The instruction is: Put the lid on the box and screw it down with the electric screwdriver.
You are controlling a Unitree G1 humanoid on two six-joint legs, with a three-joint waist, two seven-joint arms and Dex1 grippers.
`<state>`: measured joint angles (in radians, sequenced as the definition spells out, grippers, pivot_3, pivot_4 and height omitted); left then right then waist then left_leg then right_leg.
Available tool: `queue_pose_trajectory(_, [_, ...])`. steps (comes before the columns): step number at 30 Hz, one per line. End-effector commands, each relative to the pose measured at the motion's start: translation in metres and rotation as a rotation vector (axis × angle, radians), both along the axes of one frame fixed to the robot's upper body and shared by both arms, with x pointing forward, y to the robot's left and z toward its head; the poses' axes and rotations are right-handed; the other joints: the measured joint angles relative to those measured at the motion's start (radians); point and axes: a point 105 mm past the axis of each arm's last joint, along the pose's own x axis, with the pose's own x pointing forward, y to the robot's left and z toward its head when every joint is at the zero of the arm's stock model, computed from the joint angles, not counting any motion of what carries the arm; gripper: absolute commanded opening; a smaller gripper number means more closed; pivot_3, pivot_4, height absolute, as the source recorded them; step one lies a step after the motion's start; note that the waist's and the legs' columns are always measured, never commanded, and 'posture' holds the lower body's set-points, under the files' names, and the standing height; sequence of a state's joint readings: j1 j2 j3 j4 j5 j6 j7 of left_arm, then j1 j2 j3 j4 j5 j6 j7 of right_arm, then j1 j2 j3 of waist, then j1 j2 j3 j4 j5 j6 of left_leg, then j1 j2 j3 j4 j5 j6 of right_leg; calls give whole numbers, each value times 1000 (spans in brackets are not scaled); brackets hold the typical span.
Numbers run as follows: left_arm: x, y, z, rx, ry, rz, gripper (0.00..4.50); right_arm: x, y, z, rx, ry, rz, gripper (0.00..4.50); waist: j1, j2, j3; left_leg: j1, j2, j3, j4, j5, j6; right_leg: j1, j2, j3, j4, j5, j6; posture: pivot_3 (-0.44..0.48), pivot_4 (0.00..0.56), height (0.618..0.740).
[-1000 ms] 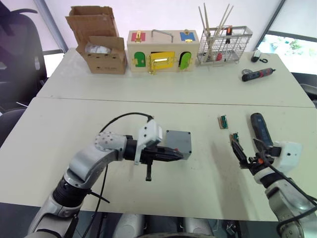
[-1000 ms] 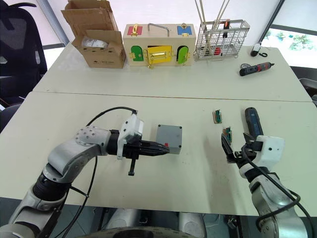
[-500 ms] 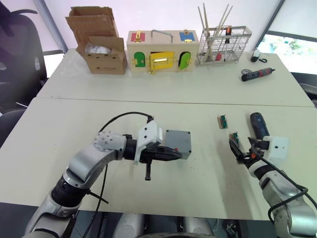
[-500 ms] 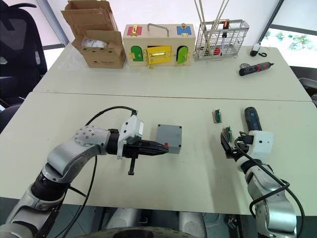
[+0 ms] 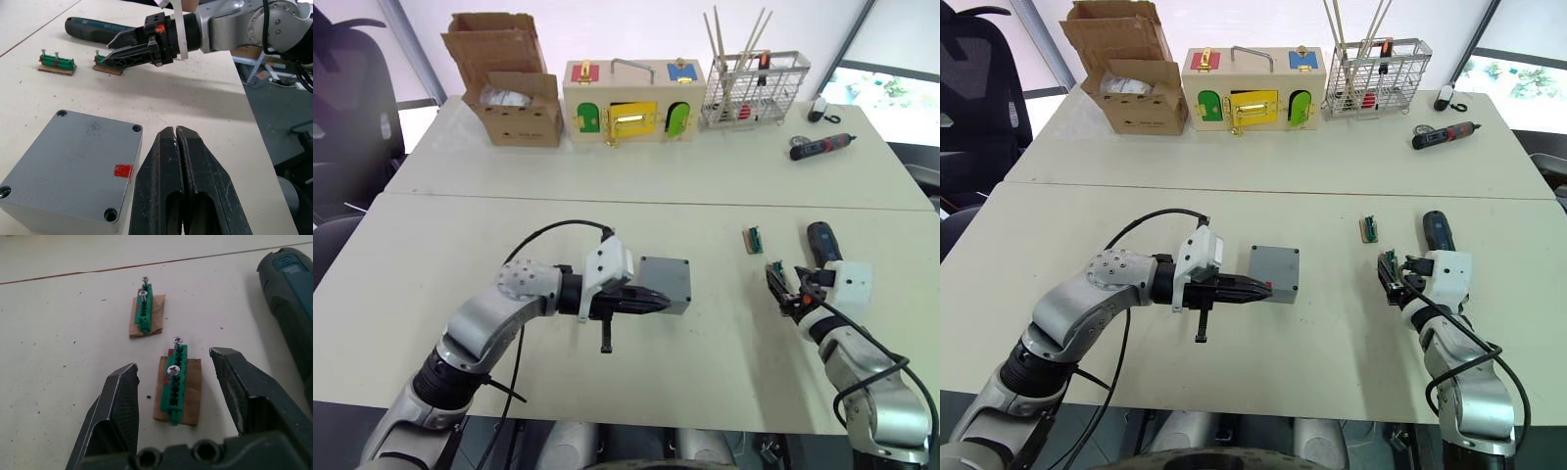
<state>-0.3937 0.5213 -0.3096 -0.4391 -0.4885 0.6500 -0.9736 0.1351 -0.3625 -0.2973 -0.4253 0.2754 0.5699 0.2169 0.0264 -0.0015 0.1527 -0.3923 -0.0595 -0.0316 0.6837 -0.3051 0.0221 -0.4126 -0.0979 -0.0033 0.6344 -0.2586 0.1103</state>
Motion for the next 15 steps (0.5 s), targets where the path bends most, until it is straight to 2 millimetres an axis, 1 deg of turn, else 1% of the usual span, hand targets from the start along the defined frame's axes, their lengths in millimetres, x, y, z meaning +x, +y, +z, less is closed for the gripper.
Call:
queue_pose_trajectory(1, [-4,-2,5,-12,-31,-11,0,3,-1,9,-28,-39,2,1889,0,0,0,0,0,0,0,0,0,0,0,0,0,0,0,0,150,694])
queue_pose_trajectory(5, [-4,-2,5,-11,-32,-9,0,3,-2,6,-34,-33,-1,18,-1,0,0,0,0,0,0,0,0,0,0,0,0,0,0,0,150,694])
queue_pose_trajectory(13, [-3,-1,4,-5,-31,-4,0,1,-1,7,-30,-40,-11,18,-2,0,0,0,0,0,0,0,0,0,0,0,0,0,0,0,150,694])
queue_pose_trajectory(15, [-3,-1,4,-4,-29,-4,0,-1,-3,15,-26,-68,-21,18,-2,0,0,0,0,0,0,0,0,0,0,0,0,0,0,0,150,694])
